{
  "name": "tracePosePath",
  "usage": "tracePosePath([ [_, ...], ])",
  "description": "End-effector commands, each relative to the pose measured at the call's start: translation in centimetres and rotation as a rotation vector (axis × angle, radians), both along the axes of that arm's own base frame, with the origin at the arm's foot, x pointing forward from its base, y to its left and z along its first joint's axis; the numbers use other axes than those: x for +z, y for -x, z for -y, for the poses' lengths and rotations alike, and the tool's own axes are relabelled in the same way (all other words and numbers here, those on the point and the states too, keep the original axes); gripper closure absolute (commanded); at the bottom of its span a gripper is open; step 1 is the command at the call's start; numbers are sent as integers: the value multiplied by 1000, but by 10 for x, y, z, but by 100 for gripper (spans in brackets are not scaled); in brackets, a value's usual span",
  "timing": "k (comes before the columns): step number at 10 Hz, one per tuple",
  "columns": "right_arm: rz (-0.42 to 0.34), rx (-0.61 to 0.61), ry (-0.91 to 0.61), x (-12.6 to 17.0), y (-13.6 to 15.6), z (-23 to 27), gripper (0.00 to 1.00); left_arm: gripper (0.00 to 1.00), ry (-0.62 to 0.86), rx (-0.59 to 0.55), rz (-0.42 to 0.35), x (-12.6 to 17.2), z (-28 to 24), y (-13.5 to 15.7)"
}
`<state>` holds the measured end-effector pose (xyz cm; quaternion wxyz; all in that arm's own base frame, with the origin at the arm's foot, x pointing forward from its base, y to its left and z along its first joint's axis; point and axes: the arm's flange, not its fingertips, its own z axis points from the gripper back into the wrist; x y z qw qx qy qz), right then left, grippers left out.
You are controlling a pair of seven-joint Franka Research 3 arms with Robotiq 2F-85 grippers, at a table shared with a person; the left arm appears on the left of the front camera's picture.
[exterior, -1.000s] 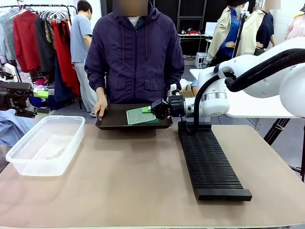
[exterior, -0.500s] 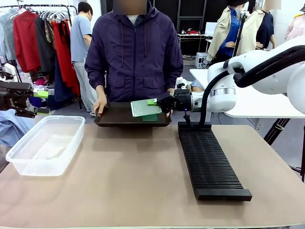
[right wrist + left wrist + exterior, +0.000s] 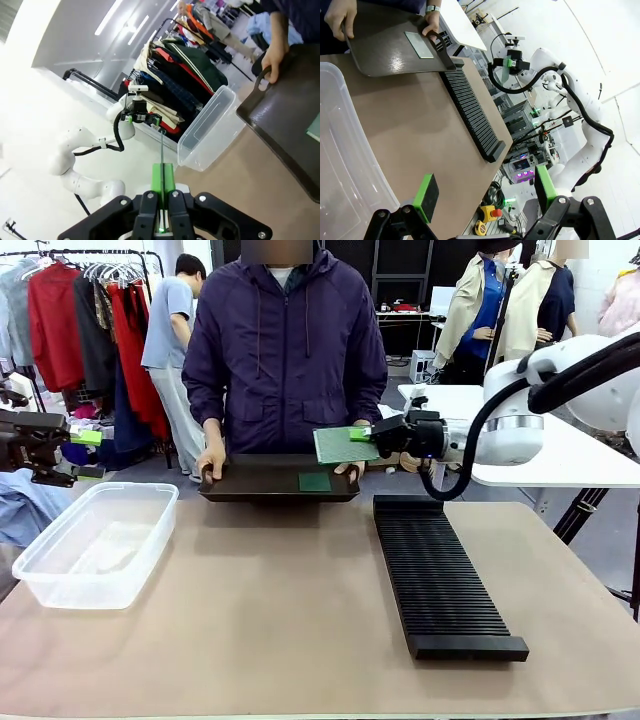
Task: Sort PCBs into racks and boxes based on the side picked up.
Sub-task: If the short side of the Blank PCB is picked up, insert it into the PCB Rack ; if the long side is picked up, place it in the Organizing box.
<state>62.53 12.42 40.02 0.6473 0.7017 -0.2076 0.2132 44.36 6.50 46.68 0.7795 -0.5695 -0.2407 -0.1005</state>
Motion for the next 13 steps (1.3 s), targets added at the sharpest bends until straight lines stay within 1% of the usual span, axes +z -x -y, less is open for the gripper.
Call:
tracePosePath([
  [1, 148, 27, -38, -3, 7, 25, 100, 0, 2, 2, -6, 2, -1, 1],
  [2, 227, 13, -38, -2, 8, 42, 100, 0, 2, 2, -6, 2, -1, 1],
  [4, 293, 36, -73, -5, 15, 72, 100, 0, 2, 2, -6, 2, -1, 1],
  [7, 359, 29, -33, -20, 18, 104, 100, 0, 2, 2, -6, 2, -1, 1],
  [8, 383, 37, -36, -28, 17, 115, 100, 0, 2, 2, -6, 2, -1, 1],
  [9, 415, 12, -54, -35, 10, 124, 100, 0, 2, 2, -6, 2, -1, 1],
  [11, 528, 7, -51, -50, 0, 141, 100, 0, 2, 2, -6, 2, -1, 1],
  [12, 547, 17, -67, -59, -3, 148, 100, 0, 2, 2, -6, 2, -1, 1],
  [13, 583, 13, -35, -69, -7, 154, 100, 0, 2, 2, -6, 2, -1, 1],
])
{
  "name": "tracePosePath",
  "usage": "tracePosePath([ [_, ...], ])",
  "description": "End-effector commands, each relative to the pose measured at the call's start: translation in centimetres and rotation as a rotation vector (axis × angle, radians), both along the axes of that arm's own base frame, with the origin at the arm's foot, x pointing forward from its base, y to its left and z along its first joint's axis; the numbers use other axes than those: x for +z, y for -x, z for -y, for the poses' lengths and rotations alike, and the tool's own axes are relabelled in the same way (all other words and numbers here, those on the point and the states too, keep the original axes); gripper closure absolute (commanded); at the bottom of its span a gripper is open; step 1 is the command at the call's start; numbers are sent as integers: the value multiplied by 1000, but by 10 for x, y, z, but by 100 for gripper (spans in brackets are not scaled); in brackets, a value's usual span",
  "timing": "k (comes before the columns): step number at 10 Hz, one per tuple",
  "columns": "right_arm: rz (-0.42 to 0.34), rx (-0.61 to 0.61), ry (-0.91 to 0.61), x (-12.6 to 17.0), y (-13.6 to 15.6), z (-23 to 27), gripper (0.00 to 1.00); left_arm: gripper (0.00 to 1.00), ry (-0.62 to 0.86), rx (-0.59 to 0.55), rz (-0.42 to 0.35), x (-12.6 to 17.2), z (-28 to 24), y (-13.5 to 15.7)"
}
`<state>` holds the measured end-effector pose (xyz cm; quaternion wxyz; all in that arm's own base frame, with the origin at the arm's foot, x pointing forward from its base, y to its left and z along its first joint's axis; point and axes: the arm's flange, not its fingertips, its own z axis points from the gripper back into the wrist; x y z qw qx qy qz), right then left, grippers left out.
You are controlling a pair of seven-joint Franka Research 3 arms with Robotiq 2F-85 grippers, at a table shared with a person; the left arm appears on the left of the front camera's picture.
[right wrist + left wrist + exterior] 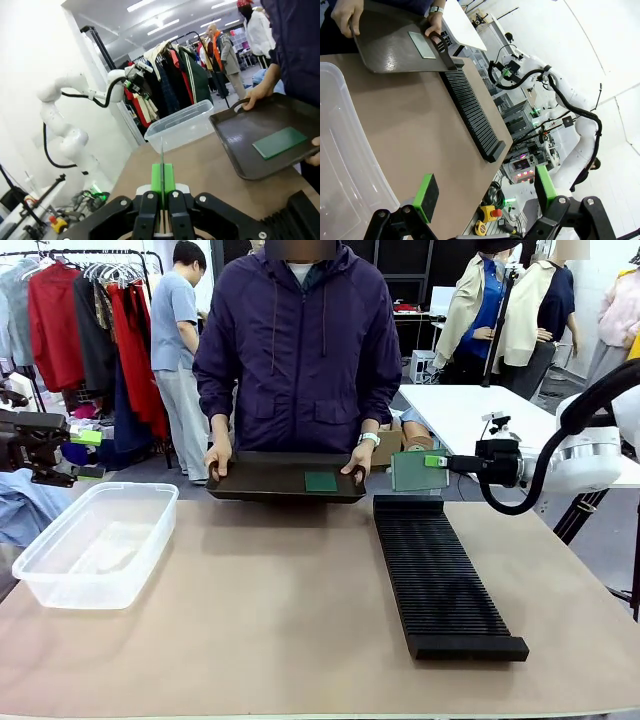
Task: Sort PCBs into racks and boxes based on the side picked up.
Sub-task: If the short side of the Blank PCB is picked up, insert it into the PCB Rack ; if the long side is picked up, place it in the Organizing box.
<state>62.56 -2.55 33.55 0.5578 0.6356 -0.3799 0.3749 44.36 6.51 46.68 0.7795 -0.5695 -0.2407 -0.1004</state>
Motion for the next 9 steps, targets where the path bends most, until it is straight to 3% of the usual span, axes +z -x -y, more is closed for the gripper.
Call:
tracePosePath([
  [1, 127, 14, 54, -14, -11, 10, 100, 0, 2, 2, -6, 2, 0, 1],
  [3, 162, -5, 18, -30, -15, 21, 100, 0, 2, 2, -6, 2, 0, 1],
  [5, 260, -17, 6, -43, -17, 28, 100, 0, 2, 2, -6, 2, 0, 1],
  [9, 326, -51, 10, -77, -16, 35, 100, 0, 2, 2, -6, 2, 0, 1],
])
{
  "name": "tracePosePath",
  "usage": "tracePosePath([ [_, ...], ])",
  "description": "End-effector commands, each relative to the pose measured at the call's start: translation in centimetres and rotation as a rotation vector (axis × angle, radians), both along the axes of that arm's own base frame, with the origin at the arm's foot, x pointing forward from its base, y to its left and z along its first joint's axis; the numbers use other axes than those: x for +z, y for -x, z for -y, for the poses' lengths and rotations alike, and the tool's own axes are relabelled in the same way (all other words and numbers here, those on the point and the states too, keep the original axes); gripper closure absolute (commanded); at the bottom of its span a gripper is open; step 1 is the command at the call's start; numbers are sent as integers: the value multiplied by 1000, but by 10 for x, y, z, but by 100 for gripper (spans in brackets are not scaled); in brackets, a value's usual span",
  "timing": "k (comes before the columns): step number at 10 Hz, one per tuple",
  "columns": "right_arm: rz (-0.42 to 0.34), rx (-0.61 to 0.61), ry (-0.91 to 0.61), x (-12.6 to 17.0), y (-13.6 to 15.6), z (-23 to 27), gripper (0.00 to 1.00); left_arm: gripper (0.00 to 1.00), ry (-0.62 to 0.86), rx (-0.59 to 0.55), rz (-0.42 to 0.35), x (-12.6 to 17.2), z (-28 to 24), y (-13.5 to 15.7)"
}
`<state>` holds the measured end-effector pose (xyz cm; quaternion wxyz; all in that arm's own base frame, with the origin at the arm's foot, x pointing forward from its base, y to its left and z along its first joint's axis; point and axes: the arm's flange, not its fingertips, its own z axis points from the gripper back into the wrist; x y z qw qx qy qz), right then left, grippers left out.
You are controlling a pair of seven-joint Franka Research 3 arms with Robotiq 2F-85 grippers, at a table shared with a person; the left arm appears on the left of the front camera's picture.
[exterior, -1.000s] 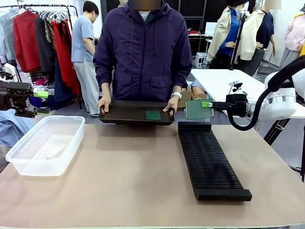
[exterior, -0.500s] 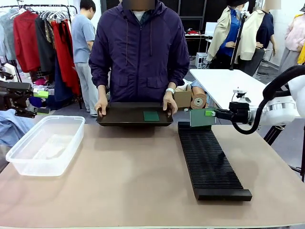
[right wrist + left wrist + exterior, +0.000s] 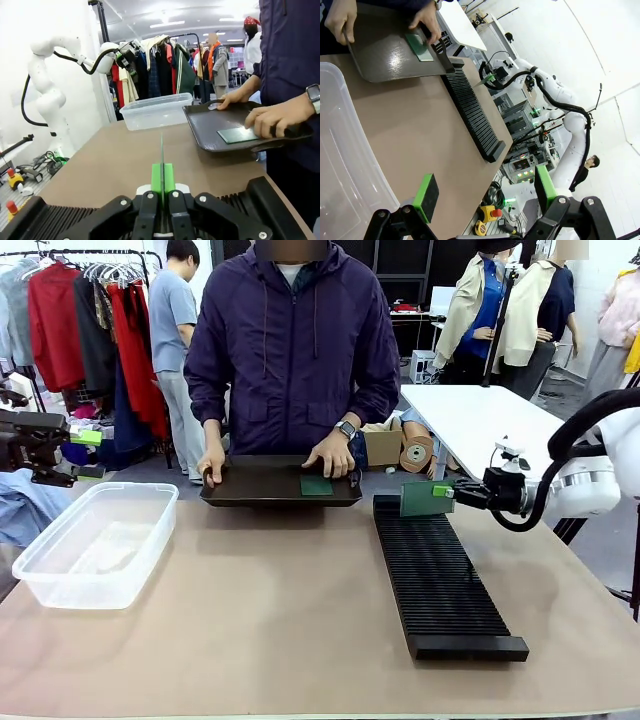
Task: Sort PCBs into racks and boxes based on the side picked up.
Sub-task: If the short side of the Blank PCB is picked up, insert it into the PCB Rack ; if the long side is picked up, place it in the Organizing box.
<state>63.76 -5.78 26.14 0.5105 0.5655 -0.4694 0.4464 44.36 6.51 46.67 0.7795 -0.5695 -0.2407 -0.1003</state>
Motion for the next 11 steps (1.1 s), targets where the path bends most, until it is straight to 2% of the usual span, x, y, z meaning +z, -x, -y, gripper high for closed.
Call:
tracePosePath([
  [1, 68, -7, -8, -9, -3, 5, 100, 0, 2, 2, -6, 2, 0, 1],
  [6, 157, -14, -23, -33, 1, 9, 100, 0, 2, 2, -6, 2, 0, 1],
  [11, 143, -66, -9, -53, -1, 14, 100, 0, 2, 2, -6, 2, 0, 1],
])
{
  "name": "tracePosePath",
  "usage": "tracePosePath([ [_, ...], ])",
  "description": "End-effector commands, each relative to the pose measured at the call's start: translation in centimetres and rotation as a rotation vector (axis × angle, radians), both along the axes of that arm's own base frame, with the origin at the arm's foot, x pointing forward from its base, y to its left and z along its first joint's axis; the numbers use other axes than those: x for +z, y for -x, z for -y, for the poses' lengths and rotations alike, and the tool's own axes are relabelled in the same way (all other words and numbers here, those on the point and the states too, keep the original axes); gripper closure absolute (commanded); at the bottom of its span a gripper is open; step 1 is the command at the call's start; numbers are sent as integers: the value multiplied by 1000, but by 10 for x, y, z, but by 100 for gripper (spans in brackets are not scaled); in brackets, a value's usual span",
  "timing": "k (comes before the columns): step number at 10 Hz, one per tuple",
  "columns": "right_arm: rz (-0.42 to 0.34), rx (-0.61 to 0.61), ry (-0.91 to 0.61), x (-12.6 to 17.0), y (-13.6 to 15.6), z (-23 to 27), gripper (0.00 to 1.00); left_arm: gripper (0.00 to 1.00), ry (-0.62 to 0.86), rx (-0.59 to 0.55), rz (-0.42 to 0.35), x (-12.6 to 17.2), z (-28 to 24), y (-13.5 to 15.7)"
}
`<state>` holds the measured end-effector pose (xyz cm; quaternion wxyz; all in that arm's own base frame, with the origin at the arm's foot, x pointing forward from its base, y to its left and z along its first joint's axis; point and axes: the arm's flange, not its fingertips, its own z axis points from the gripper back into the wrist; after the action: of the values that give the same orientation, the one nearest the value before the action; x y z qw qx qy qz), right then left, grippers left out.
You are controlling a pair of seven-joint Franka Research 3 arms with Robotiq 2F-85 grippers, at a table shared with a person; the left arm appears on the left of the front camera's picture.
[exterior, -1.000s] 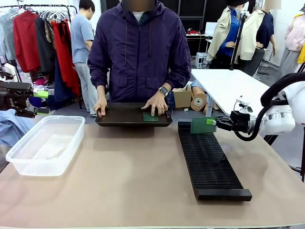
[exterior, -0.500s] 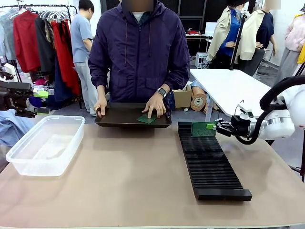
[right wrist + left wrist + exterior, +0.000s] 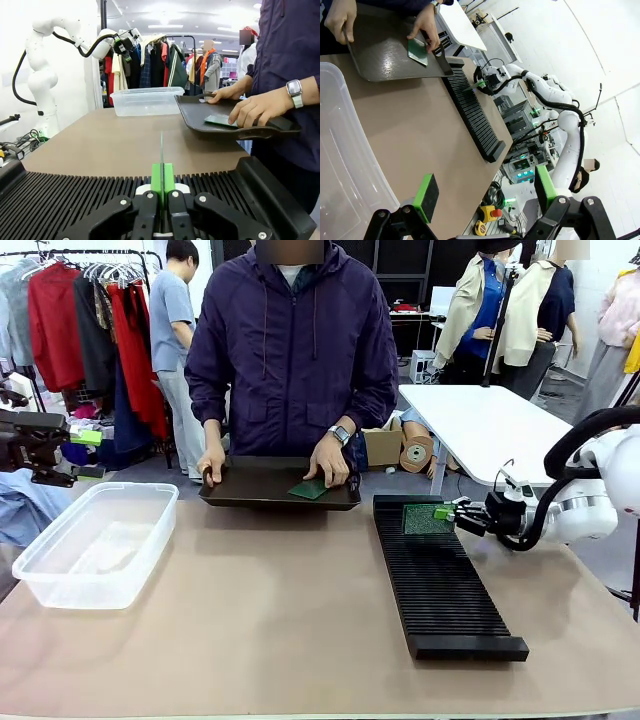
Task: Sort PCBs into racks and boxes based on the side picked up.
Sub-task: If the short side of the Blank PCB is picked up, insert it into the PCB Rack ; if the long side is picked up, place it in the Organizing box.
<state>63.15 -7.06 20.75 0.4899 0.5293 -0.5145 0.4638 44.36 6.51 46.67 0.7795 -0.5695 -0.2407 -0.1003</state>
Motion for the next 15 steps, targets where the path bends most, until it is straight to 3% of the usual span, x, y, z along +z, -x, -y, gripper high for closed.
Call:
tracePosePath([
  [1, 20, -22, -2, -1, -7, 1, 100, 0, 2, 2, -6, 2, 0, 1],
  [4, -10, -36, 13, -3, -7, -2, 100, 0, 2, 2, -6, 2, 0, 1],
  [15, -4, -13, 10, -3, -1, 1, 100, 0, 2, 2, -6, 2, 0, 1],
])
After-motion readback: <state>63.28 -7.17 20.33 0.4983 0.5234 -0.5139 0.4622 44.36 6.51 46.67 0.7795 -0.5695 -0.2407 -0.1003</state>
